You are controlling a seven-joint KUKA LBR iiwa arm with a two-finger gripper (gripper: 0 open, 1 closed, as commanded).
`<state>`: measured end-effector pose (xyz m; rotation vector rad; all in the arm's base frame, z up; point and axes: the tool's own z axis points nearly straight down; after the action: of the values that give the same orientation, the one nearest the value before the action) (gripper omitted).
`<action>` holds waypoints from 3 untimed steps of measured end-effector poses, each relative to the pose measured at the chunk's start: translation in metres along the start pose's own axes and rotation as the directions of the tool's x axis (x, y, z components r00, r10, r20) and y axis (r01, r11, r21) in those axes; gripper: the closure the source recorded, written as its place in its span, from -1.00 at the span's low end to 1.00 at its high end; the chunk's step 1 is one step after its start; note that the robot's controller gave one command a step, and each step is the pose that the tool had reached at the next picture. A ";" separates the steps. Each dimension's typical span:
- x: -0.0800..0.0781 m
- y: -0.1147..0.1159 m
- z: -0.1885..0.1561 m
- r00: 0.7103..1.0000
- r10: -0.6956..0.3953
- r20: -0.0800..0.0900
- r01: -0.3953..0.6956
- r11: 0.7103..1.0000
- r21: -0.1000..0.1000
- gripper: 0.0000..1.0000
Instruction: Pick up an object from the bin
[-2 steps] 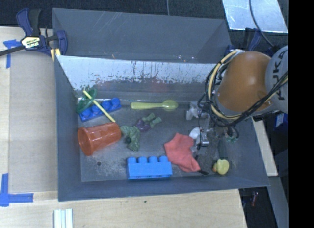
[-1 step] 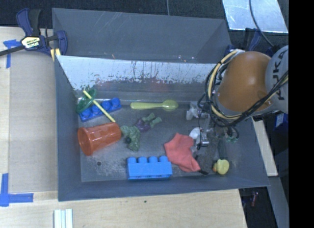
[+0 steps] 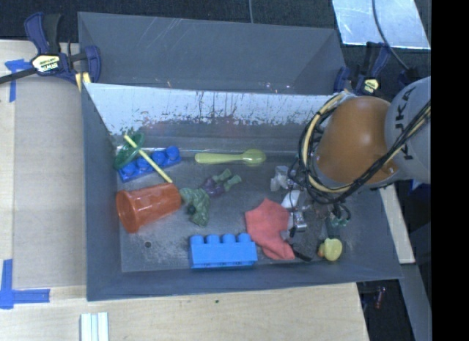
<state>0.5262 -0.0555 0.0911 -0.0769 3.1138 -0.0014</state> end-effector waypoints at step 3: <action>0.026 0.016 -0.038 0.997 -0.075 0.000 0.075 0.997 0.000 1.00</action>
Offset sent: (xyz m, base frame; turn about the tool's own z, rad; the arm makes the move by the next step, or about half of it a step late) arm 0.0000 0.0000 0.0000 0.0000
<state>0.4985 -0.0410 0.1281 -0.1940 3.1085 -0.0035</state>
